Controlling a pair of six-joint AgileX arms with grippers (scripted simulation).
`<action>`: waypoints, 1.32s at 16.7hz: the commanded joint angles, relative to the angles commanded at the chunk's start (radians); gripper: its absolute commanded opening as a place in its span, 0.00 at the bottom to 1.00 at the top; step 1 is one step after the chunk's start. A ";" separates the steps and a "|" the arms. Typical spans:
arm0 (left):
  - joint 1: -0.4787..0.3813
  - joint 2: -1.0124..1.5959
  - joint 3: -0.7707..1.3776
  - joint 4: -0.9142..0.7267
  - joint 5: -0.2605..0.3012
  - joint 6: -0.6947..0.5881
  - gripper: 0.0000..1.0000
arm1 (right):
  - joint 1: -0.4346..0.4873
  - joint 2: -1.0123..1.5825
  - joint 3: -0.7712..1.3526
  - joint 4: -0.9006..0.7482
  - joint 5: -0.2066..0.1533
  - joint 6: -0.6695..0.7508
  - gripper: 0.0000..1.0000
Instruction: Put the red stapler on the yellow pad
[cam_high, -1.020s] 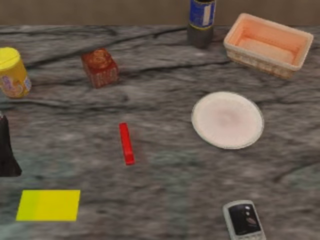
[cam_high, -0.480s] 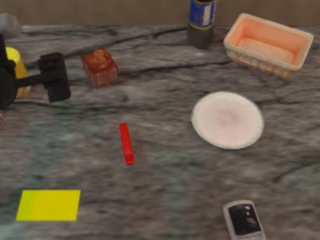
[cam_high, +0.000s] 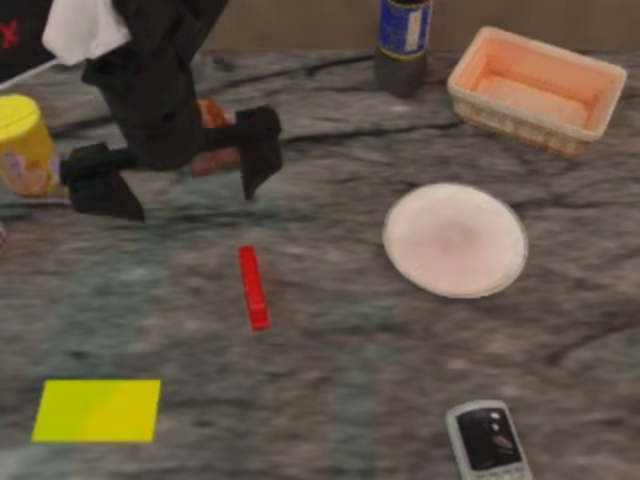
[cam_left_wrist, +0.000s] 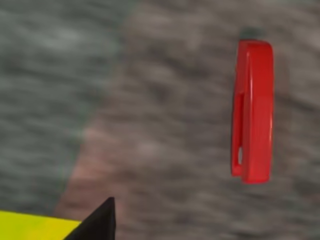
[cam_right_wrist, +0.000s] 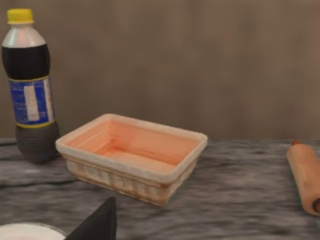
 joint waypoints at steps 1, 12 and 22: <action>-0.015 0.067 0.059 -0.036 0.000 -0.022 1.00 | 0.000 0.000 0.000 0.000 0.000 0.000 1.00; -0.058 0.268 0.249 -0.147 -0.002 -0.092 1.00 | 0.000 0.000 0.000 0.000 0.000 0.000 1.00; -0.060 0.368 0.032 0.173 -0.001 -0.088 1.00 | 0.000 0.000 0.000 0.000 0.000 0.000 1.00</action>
